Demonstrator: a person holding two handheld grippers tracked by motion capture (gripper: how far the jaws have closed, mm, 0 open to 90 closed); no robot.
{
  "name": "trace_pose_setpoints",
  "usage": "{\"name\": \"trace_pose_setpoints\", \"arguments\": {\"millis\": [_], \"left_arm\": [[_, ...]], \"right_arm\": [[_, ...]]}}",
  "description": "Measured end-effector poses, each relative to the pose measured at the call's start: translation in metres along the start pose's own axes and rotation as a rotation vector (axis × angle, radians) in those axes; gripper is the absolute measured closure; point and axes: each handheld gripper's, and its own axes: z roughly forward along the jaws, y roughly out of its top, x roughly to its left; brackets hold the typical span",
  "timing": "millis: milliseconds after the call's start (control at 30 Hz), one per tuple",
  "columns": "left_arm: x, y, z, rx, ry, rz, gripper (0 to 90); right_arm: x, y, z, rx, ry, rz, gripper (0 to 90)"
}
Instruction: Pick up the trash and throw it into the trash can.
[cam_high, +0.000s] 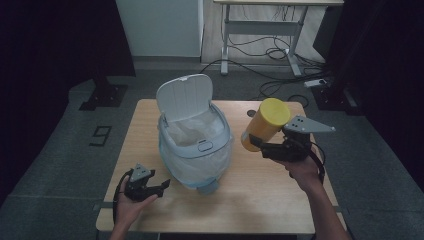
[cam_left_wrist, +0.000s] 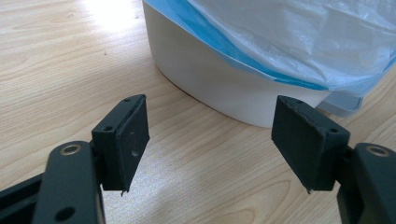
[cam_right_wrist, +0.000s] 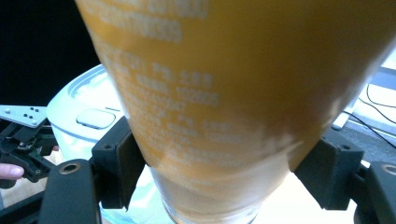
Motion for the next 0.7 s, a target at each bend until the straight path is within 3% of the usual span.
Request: {"name": "trace_pose_setpoints", "arguments": {"millis": [700], "left_arm": [[0.001, -0.001, 0.001, 0.001, -0.007, -0.009, 27.7]], "right_arm": [[0.01, 0.027, 0.019, 0.003, 0.025, -0.022, 23.9]]}}
